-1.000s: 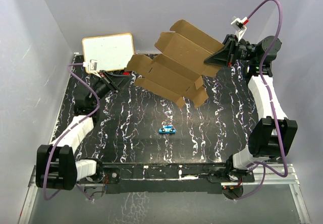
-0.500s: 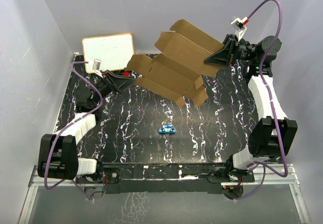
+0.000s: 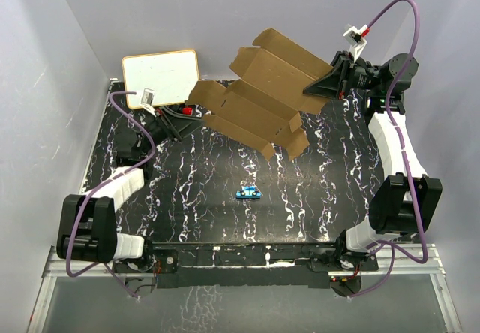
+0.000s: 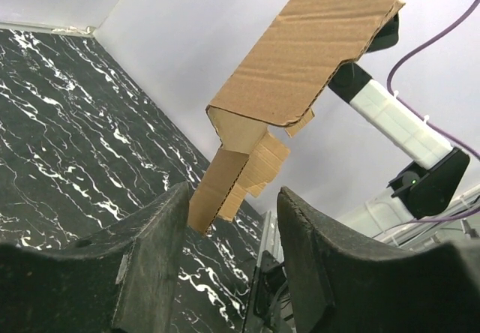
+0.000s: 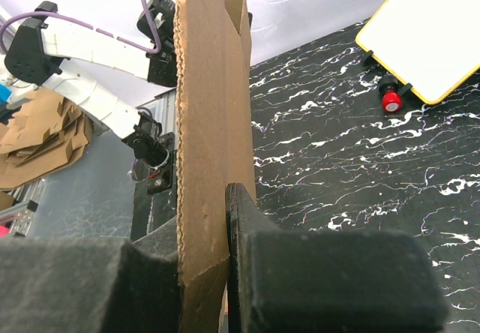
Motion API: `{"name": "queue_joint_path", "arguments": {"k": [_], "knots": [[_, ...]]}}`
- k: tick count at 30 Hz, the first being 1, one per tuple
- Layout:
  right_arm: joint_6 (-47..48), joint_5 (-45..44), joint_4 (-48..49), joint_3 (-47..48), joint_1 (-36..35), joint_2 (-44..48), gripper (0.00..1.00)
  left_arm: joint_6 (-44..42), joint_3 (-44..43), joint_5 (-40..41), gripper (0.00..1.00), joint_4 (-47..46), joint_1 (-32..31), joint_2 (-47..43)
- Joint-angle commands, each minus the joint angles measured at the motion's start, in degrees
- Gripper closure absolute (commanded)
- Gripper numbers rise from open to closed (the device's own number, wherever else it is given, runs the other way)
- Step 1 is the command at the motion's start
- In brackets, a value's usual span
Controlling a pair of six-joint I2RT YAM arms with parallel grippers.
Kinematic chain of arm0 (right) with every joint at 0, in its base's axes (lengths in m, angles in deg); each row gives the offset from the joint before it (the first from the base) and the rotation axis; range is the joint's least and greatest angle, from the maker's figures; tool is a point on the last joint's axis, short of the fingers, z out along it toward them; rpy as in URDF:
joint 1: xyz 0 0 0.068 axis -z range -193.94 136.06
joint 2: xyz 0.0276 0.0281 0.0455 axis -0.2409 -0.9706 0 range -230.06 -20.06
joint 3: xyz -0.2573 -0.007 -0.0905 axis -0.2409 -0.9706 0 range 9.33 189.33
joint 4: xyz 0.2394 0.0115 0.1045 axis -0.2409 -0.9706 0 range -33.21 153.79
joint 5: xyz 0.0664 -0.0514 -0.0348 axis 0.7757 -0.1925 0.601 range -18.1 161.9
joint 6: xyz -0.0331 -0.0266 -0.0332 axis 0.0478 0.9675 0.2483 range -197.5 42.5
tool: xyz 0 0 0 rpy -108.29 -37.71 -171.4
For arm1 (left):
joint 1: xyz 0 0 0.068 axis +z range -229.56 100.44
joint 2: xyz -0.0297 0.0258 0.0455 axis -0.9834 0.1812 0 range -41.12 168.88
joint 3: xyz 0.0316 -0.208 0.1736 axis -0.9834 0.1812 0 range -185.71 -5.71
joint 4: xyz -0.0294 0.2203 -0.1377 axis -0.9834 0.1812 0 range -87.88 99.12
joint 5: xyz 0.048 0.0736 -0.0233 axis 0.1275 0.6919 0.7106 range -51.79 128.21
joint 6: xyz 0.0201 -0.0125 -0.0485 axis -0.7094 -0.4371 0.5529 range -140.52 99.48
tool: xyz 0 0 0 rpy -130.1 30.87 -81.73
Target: Fold the paper box
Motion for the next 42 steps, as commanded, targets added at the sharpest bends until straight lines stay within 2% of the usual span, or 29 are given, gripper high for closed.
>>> {"name": "queue_joint_path", "arguments": {"k": [1, 5, 10, 14, 25, 31, 36, 42], "knots": [[0.71, -0.86, 3.18, 0.3, 0.21, 0.69, 0.92, 6.55, 0.32, 2.44, 0.5, -5.28, 2.6, -1.23], [0.77, -0.88, 3.19, 0.3, 0.19, 0.69, 0.92, 12.79, 0.68, 3.43, 0.56, -10.76, 4.75, 1.1], [0.79, -0.86, 3.19, 0.24, 0.18, 0.69, 0.92, 10.07, 0.77, 3.83, 0.66, -6.81, 4.7, 1.49], [0.67, -1.07, 3.15, 0.3, 0.22, 0.54, 0.92, 7.61, 0.54, 3.63, 0.68, -3.93, 4.62, 1.49], [0.67, -1.04, 3.19, 0.26, 0.13, 0.54, 0.92, 1.12, -2.27, 2.88, 0.68, 5.26, 1.54, 2.46], [0.69, -1.06, 3.19, 0.22, 0.11, 0.43, 0.92, 2.22, -2.06, 1.38, 0.68, 2.13, 1.28, 2.65], [0.71, -1.1, 3.22, 0.15, 0.13, 0.56, 0.92, 3.43, -1.01, -0.3, 0.64, -1.0, 1.04, 2.03], [0.74, -1.15, 3.22, 0.04, 0.02, 0.52, 0.92, 1.93, -1.31, -1.27, 0.61, 0.43, -0.71, 1.98]]}}
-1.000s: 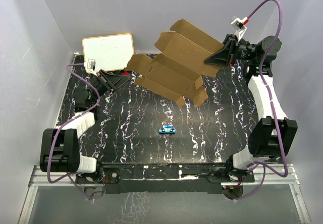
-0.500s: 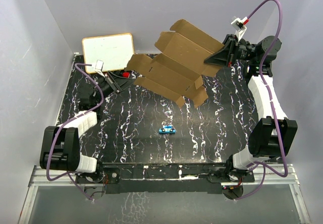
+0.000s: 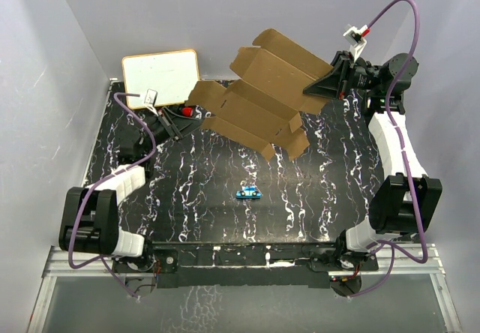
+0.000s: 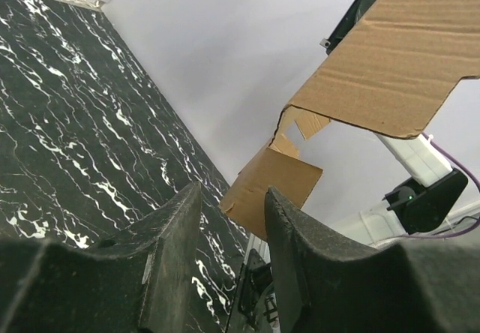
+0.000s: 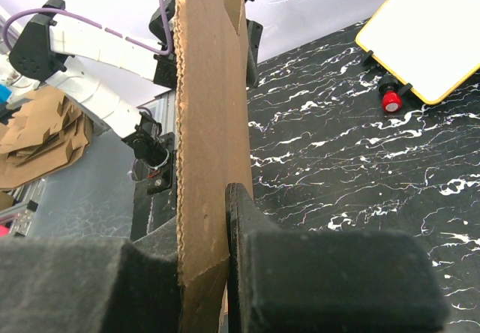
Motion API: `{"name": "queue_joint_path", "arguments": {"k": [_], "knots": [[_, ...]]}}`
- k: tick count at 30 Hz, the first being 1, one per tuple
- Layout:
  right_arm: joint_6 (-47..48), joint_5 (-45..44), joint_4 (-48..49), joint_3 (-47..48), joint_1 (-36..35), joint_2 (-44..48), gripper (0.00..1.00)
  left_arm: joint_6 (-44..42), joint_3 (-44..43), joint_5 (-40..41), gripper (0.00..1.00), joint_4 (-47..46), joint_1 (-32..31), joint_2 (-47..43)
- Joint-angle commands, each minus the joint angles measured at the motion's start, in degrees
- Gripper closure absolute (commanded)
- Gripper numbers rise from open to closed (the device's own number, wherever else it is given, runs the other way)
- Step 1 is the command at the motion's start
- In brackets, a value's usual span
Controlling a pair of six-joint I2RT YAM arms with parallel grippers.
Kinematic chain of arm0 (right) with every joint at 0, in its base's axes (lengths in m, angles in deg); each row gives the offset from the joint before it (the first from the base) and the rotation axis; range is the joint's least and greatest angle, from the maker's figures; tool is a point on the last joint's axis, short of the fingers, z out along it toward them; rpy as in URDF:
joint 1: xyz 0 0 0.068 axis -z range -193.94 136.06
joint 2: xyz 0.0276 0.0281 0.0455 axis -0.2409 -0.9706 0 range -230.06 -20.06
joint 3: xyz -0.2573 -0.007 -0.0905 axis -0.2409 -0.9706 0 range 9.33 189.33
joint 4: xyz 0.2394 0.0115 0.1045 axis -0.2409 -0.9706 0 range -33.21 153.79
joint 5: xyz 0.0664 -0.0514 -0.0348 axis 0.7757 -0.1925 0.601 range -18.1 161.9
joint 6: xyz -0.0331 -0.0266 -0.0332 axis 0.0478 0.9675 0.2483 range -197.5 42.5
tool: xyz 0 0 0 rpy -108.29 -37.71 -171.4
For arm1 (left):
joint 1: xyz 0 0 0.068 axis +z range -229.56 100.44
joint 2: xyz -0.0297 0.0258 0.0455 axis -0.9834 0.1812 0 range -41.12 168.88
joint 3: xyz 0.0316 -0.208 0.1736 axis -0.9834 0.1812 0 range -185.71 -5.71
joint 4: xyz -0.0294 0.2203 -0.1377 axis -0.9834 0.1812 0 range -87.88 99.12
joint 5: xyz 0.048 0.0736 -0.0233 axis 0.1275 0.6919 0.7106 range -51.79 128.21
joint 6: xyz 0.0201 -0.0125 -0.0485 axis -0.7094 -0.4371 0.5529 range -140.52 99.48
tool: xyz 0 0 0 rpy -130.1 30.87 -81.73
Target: Fold the paper box
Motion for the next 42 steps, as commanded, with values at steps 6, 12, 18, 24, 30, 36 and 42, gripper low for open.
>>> {"name": "queue_joint_path", "arguments": {"k": [6, 12, 18, 24, 30, 36, 42], "knots": [[0.73, -1.11, 3.1, -0.04, -0.07, 0.74, 0.92, -3.14, -2.34, -2.13, 0.57, -0.3, -3.12, -0.74], [0.62, -1.15, 3.11, -0.05, -0.11, 0.66, 0.92, -5.13, -2.86, -1.93, 0.55, 2.36, -3.53, -0.11], [0.65, -1.15, 3.15, -0.14, -0.27, 0.78, 0.92, -3.87, -3.61, -1.84, 0.55, -1.09, -4.31, 1.88], [0.53, -1.15, 3.21, -0.14, -0.33, 0.69, 0.92, -3.31, -4.54, -1.75, 0.56, -3.1, -5.9, 4.2], [0.48, -1.11, 3.23, -0.31, -0.39, 0.8, 0.92, -2.85, -4.81, -1.51, 0.56, -4.7, -6.34, 5.45], [0.5, -1.11, 3.24, -0.39, -0.46, 1.09, 0.92, -4.09, -5.31, -0.18, 0.57, -4.95, -6.34, 6.4], [0.38, -0.85, 3.32, -0.23, -0.47, 1.31, 0.92, -7.18, -6.0, 0.45, 0.57, -3.04, -6.33, 7.05]]}}
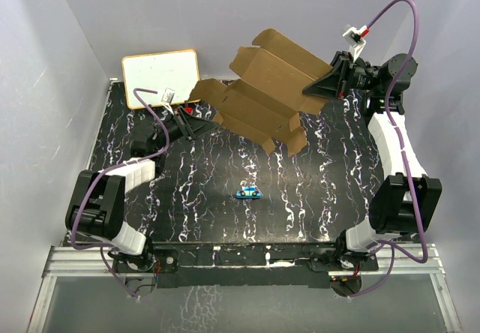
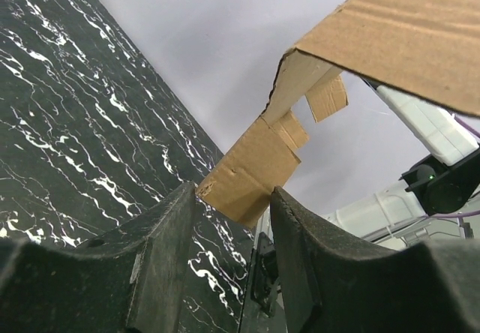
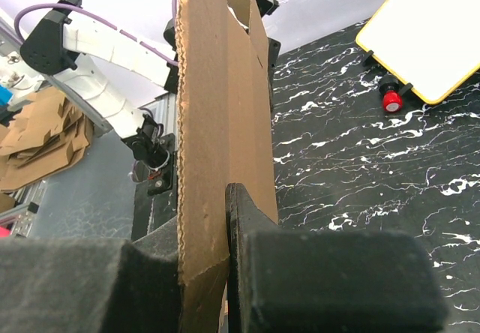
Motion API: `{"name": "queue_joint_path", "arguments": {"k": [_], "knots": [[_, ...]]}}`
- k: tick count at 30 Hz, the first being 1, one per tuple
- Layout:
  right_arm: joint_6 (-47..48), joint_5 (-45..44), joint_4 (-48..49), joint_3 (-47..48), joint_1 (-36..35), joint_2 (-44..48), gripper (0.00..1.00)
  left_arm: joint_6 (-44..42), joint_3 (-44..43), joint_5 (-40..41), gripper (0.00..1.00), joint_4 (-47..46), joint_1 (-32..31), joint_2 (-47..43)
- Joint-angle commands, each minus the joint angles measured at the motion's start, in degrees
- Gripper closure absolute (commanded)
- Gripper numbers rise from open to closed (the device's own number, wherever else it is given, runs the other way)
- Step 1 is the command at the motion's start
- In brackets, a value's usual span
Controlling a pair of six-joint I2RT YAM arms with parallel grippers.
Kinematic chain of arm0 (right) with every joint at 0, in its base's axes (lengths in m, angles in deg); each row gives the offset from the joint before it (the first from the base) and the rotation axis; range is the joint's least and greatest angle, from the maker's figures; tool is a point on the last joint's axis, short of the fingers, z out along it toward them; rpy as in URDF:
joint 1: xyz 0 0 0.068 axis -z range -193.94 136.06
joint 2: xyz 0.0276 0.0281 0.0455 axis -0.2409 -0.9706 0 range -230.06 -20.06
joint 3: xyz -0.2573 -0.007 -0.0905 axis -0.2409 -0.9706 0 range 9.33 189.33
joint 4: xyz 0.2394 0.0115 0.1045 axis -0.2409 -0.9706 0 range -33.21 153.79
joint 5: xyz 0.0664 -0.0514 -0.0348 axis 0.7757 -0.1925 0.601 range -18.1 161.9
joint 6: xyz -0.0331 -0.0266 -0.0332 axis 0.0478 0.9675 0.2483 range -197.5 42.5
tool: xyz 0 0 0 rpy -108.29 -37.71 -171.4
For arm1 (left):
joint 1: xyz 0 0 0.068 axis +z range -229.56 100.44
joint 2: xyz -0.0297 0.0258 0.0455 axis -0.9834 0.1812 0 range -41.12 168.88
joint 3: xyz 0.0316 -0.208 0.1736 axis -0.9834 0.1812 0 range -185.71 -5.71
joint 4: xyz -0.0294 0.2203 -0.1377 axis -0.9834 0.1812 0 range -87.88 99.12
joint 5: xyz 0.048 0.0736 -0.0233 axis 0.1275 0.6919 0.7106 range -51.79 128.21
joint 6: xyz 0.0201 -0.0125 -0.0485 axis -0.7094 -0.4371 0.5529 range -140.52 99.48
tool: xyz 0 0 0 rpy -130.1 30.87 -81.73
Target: Fold the paper box
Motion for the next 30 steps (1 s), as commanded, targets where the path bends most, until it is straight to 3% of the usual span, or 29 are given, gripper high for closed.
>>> {"name": "queue_joint_path", "arguments": {"k": [1, 7, 16, 22, 28, 30], "knots": [[0.36, -0.47, 3.31, 0.1, -0.33, 1.35, 0.92, -4.11, -2.65, 0.73, 0.56, -0.04, -0.27, -0.5], [0.14, -0.42, 3.44, 0.2, -0.36, 1.24, 0.92, -9.84, -2.87, 1.38, 0.49, 6.75, -0.28, -1.95], [-2.54, -0.42, 5.91, 0.1, -0.59, 1.49, 0.92, -11.39, -3.1, 2.91, 0.44, 5.1, -0.29, -2.09], [-2.93, -0.86, 5.74, 0.65, -0.55, 1.21, 0.92, -4.74, 3.88, 1.19, 0.38, -11.64, 2.04, -4.0], [-3.87, -2.4, 5.68, 1.53, -0.58, 0.22, 0.92, 10.0, 11.0, 3.3, 0.29, -29.37, 11.78, -4.42], [-3.67, -4.08, 4.14, 2.21, -0.49, -0.31, 0.92, 13.2, 10.3, 3.95, 0.29, -31.05, 13.91, -4.19]]}}
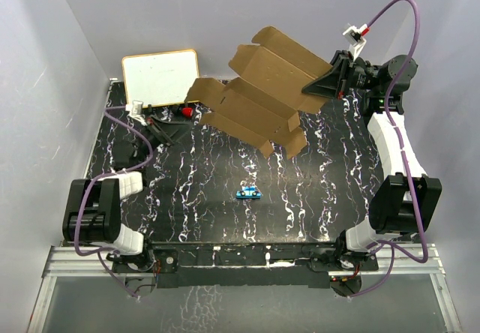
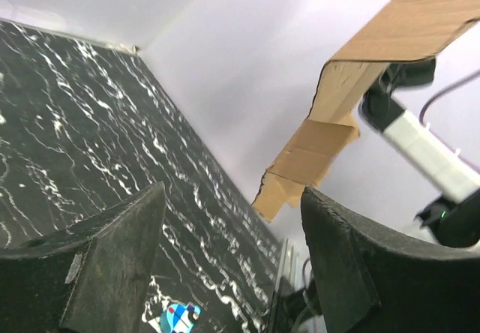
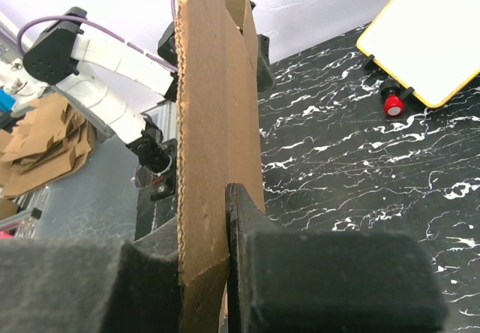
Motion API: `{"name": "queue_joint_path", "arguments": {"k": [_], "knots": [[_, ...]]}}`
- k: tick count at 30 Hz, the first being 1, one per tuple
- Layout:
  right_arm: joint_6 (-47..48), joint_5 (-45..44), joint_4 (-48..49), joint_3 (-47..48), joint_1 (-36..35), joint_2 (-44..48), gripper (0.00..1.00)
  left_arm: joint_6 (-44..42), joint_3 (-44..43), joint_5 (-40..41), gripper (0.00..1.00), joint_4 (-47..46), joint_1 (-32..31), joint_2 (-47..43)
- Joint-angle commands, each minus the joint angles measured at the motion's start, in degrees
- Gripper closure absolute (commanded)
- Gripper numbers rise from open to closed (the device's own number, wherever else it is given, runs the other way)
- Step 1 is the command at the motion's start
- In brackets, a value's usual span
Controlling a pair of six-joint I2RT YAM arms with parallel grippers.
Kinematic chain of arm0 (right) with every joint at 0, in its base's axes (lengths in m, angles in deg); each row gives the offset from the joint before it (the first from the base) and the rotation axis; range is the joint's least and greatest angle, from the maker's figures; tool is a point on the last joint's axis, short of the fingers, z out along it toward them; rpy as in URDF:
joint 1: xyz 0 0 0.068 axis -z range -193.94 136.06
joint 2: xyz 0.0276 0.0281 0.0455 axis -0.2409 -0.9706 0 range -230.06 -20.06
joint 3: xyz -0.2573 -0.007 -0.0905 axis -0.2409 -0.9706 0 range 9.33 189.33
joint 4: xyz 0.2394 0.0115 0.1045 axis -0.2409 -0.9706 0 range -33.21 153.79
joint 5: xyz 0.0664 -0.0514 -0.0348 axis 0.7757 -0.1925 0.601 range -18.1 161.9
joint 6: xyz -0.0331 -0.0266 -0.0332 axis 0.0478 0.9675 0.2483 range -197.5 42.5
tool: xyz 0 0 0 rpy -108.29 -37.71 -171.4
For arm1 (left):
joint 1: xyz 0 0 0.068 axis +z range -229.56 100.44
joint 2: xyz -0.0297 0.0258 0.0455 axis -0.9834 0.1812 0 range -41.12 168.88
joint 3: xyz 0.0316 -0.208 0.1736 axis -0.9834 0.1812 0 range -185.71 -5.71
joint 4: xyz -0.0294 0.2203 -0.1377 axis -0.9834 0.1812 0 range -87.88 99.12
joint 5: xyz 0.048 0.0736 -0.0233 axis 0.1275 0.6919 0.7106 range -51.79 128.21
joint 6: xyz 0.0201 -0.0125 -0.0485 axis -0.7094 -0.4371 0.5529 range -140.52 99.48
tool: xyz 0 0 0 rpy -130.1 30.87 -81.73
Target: Fold the paper box
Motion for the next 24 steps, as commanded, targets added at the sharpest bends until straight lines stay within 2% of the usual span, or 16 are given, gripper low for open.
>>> {"name": "queue_joint_path", "arguments": {"k": [1, 2, 5, 7, 10, 12, 14, 16, 18, 20, 24], "knots": [[0.59, -4.89, -0.54, 2.88, -0.11, -0.56, 0.92, 10.65, -0.85, 2.16, 0.29, -15.88, 5.02, -1.67], [2.31, -6.25, -5.45, 4.02, -0.05, -1.01, 0.92, 11.18, -1.45, 2.6, 0.29, -15.68, 5.51, -1.67], [15.71, -14.05, -25.93, 10.0, -0.19, -2.07, 0.92, 12.32, -2.87, 4.28, 0.28, -15.63, 6.82, -2.23], [21.57, -17.67, -34.11, 14.18, -0.22, -2.92, 0.92, 11.61, -3.64, 5.4, 0.29, -12.72, 8.29, -3.5], [22.55, -15.52, -35.24, 15.38, -0.28, -3.71, 0.92, 6.82, -4.77, 6.56, 0.28, -2.35, 9.89, -5.81], [20.85, -11.43, -30.86, 13.53, -0.28, -3.25, 0.92, 4.05, -5.77, 7.32, 0.29, 3.19, 10.83, -5.98], [23.12, -9.4, -29.39, 11.6, -0.3, -1.81, 0.92, 4.32, -6.87, 7.5, 0.36, 2.47, 11.62, -4.48], [27.36, -7.68, -30.75, 10.79, -0.24, -0.29, 0.92, 6.34, -8.17, 6.99, 0.45, -3.47, 12.24, -1.99], [37.13, -7.28, -38.33, 12.21, -0.29, 0.6, 0.92, 7.13, -10.86, 4.96, 0.49, -10.28, 12.71, -0.4], [48.15, -8.7, -50.78, 14.53, -0.37, 0.97, 0.92, 3.99, -13.63, 1.94, 0.49, -11.19, 12.87, -1.56], [66.86, -12.3, -65.29, 15.47, -0.91, 2.13, 0.92, -12.07, -18.09, -2.07, 0.49, 3.27, 12.9, -10.1]]}}
